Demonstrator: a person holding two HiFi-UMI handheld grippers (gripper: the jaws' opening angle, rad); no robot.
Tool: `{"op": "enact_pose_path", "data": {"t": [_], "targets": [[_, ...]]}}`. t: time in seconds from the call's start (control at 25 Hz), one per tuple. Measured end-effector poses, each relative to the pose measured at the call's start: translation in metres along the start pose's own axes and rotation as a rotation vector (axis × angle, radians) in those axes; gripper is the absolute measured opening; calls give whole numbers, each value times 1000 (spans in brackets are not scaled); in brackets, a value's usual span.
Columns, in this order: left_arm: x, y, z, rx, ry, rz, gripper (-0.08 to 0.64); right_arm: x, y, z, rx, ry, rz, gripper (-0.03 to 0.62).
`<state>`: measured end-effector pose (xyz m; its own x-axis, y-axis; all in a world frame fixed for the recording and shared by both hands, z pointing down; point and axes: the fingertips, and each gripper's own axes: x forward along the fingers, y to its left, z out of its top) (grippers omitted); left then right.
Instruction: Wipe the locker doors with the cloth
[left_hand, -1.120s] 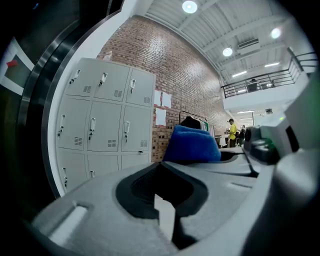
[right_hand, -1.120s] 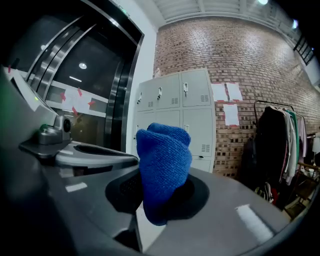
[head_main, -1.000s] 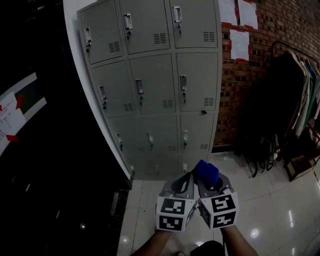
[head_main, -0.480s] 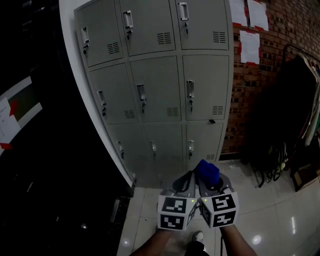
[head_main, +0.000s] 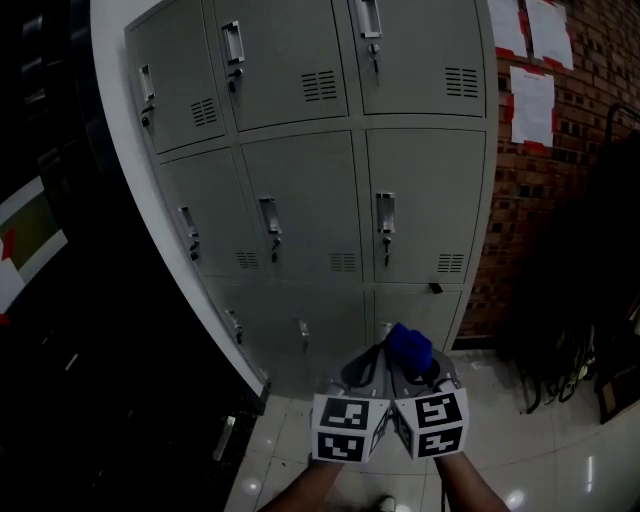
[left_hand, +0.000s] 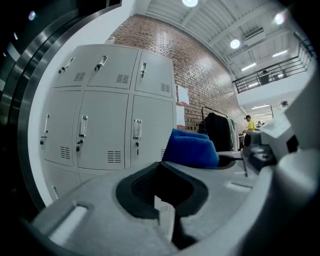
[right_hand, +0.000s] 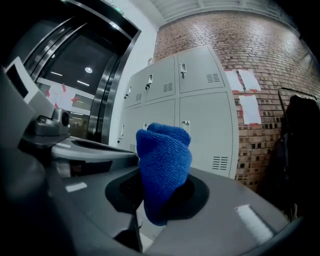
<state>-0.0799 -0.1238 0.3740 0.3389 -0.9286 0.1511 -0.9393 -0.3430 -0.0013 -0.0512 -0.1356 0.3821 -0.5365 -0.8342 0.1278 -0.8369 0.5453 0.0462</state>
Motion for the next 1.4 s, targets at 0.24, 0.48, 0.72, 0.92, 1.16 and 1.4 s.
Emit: {"op": "enact_pose_path", "data": {"t": [0.24, 0.48, 0.72, 0.92, 1.16, 1.4], "targets": [[43, 23, 3, 1, 17, 54, 0, 57, -30, 0, -4, -6, 32, 83], [78, 47, 4, -15, 23, 75, 0, 104, -44, 2, -8, -16, 49, 83], [121, 78, 4, -29, 16, 67, 0, 158, -59, 4, -37, -33, 28, 84], [156, 110, 8, -27, 13, 47, 0, 205, -72, 7, -43, -38, -2, 83], [188, 135, 9, -30, 20, 2, 0, 246, -82, -1, -45, -7, -39, 83], [209, 139, 3, -31, 29, -41, 0, 256, -92, -9, -64, 0, -73, 83]]}}
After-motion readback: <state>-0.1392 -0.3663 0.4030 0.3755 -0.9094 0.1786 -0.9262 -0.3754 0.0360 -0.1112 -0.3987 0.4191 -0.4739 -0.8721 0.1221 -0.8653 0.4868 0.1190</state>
